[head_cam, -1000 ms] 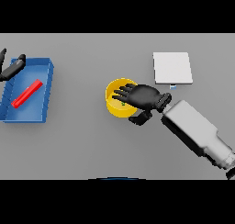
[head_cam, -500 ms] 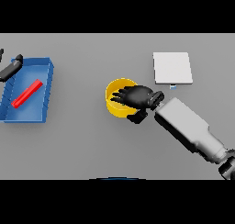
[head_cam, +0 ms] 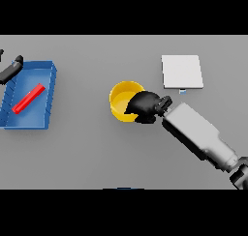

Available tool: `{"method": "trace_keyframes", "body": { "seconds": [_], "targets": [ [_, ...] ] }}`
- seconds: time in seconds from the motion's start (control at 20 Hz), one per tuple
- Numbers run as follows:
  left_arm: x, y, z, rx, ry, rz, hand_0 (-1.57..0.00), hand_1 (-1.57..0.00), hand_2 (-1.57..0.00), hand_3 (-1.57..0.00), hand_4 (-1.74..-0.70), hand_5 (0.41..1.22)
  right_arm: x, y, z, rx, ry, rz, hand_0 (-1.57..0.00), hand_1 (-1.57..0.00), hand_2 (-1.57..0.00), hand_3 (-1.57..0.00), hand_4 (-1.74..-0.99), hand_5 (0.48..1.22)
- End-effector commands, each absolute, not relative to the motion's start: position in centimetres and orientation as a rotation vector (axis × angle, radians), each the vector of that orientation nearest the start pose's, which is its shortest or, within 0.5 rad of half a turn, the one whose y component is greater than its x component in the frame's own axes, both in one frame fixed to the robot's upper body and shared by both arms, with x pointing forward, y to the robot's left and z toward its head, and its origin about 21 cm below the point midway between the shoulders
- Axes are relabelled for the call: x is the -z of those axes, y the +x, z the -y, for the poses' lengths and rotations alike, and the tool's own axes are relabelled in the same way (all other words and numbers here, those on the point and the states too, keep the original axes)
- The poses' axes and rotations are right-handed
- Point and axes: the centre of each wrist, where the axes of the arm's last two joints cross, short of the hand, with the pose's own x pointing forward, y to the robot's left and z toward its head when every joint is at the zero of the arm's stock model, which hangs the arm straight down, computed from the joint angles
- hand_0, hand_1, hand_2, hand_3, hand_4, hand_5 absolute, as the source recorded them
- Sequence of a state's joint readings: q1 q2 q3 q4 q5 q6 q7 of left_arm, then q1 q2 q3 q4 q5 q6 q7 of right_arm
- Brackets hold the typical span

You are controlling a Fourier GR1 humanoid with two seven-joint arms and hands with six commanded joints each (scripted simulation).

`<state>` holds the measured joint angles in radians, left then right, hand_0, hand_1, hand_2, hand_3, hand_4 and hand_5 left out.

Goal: Pick up the red beaker and tilt it to pour out 1 green nut into yellow bowl. Pick up the yellow bowl and place it on the metallic measuring scale.

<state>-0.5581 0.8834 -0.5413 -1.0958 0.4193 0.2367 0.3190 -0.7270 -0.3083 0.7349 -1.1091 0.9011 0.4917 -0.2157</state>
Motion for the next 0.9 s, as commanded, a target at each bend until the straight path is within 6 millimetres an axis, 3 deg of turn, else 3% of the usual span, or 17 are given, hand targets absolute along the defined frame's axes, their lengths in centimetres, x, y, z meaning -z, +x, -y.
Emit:
{"method": "trace_keyframes", "body": {
  "seconds": [0.0,0.15,0.45,0.85],
  "targets": [
    [-10.3,35.2,-35.7,0.402,0.584,1.147,0.0,0.0,0.0,0.0,-0.73,0.698,-4.9,35.0,11.0,-2.208,-0.319,1.19,-1.36,-1.34,-1.19,-1.04,-1.66,1.163],
    [-9.9,34.9,-35.7,0.406,0.587,1.135,0.0,0.0,0.0,0.0,-0.72,0.697,-5.1,35.2,11.4,-2.207,-0.325,1.211,-1.46,-1.45,-1.26,-1.22,-1.699,1.191],
    [-9.8,34.8,-35.7,0.402,0.583,1.131,0.0,0.0,0.0,0.0,-0.72,0.696,-6.4,35.5,12.6,-2.149,-0.333,1.228,-1.54,-1.54,-1.33,-1.34,-1.73,1.213],
    [-10.0,34.8,-35.5,0.413,0.586,1.134,0.0,0.0,0.0,0.0,-0.71,0.686,-11.5,36.1,14.5,-2.036,-0.485,1.286,-1.57,-1.57,-1.46,-1.18,-1.739,1.22]
  ]
}}
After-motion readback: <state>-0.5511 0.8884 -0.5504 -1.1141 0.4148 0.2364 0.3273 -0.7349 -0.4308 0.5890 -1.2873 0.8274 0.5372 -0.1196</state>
